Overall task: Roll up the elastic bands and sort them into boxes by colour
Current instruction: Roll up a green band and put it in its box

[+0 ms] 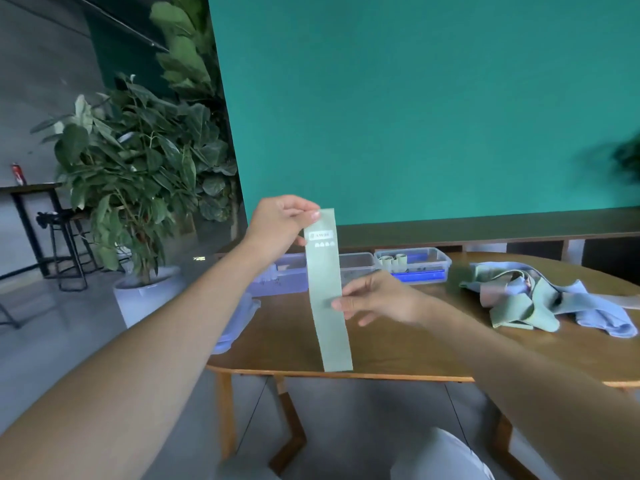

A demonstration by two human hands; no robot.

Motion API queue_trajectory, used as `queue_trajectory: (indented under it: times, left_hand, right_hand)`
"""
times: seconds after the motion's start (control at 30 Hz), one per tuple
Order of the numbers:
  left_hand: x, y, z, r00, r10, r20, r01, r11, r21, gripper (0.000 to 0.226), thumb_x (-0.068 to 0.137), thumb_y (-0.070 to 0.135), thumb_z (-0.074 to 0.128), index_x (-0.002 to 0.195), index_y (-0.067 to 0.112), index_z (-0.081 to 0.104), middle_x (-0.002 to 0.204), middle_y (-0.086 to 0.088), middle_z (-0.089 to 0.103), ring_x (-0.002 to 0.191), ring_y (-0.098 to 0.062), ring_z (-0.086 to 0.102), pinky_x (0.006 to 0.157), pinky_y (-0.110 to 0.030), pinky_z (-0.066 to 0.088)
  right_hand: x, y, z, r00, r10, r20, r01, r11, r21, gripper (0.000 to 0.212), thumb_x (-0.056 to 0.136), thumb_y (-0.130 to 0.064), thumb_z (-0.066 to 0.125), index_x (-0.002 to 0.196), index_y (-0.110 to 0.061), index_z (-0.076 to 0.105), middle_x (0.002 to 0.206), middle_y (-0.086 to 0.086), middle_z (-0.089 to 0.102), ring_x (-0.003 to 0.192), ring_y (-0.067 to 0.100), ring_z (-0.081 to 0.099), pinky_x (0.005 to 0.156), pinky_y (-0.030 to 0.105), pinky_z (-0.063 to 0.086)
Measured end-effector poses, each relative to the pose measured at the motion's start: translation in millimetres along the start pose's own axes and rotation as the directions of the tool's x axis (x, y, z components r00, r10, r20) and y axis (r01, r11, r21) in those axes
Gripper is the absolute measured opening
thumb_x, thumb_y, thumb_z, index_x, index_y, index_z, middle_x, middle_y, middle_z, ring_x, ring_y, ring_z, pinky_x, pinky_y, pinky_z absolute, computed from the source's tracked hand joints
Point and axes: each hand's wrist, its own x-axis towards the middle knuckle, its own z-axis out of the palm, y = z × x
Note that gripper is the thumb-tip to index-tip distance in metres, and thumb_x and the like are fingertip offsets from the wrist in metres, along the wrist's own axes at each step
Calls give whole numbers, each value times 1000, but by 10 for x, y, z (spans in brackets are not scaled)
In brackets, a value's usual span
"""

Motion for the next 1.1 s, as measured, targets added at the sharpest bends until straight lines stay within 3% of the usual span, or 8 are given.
queue_trajectory:
  times: [0.17, 0.37, 0.5, 0.63, 0.73, 0.83, 0.97, 1.1]
  left_hand:
    - [191, -270, -26, 998, -31, -60, 26, 996, -85, 4, 92, 14, 72, 92, 16, 75, 93, -5, 77, 81, -21, 72, 74, -37, 61]
    - [322, -499, -75, 992, -41, -123, 31, 996, -83, 5, 92, 11, 72, 95, 10, 75, 94, -9, 76, 80, -18, 72, 70, -31, 61]
    - [358, -703, -153, 968, -79, -240, 73, 997, -32, 6, 91, 12, 72, 96, 11, 74, 95, -5, 75, 77, -12, 71, 64, -24, 58]
    - [292, -991, -198, 931, -147, -335, 155, 988, -3, 10, 91, 15, 71, 100, 12, 74, 95, -2, 75, 76, -9, 70, 59, -19, 56]
    - [249, -1235, -213, 911, -173, -375, 199, 979, 32, 8, 92, 15, 68, 99, 14, 72, 93, -3, 75, 63, -8, 69, 67, -28, 60]
    - [207, -1442, -216, 920, -183, -346, 222, 972, 77, 10, 94, 12, 65, 101, 19, 68, 95, -3, 74, 61, -16, 70, 70, -30, 59]
    - [183, -1693, -174, 954, -204, -219, 233, 966, 116, 26, 97, 6, 57, 92, 26, 74, 101, -2, 75, 69, -19, 70, 80, -39, 60]
    - [168, -1931, -43, 937, -329, -120, 343, 930, 129, 38, 97, 4, 56, 79, 29, 79, 107, -2, 74, 83, -26, 72, 85, -40, 60]
  right_hand:
    - [126, 540, 277, 995, 64, 79, -63, 998, -10, 29, 87, -37, 78, 112, -24, 75, 107, -8, 76, 99, 14, 68, 80, 25, 53]
    - [309, 878, 387, 993, 115, -30, -112, 990, 86, 19, 92, -32, 73, 106, -19, 77, 113, -9, 74, 106, 13, 67, 79, 25, 56]
    - [304, 978, 243, 988, 151, -43, -140, 972, 188, 19, 94, -31, 70, 103, -14, 72, 110, -1, 74, 104, 15, 70, 91, 32, 58]
    - [221, 1041, -15, 983, 156, -101, -129, 964, 231, 18, 93, -27, 72, 102, -12, 73, 89, -6, 73, 80, 5, 67, 70, 20, 52]
    - [147, 1150, -225, 975, 174, -135, -142, 965, 221, 18, 91, -31, 74, 100, -16, 73, 96, 0, 76, 87, 10, 68, 77, 25, 55]
    - [75, 1258, -391, 970, 198, -142, -159, 955, 249, 29, 87, -34, 77, 104, -11, 73, 97, 10, 76, 82, 16, 69, 84, 35, 59]
    - [44, 1329, -525, 960, 210, -183, -147, 941, 305, 41, 78, -35, 81, 103, -5, 69, 86, 15, 75, 72, 19, 70, 59, 27, 57]
    - [105, 1444, -659, 950, 215, -226, -135, 937, 323, 40, 76, -28, 82, 100, -1, 65, 80, 17, 72, 65, 17, 65, 50, 21, 49]
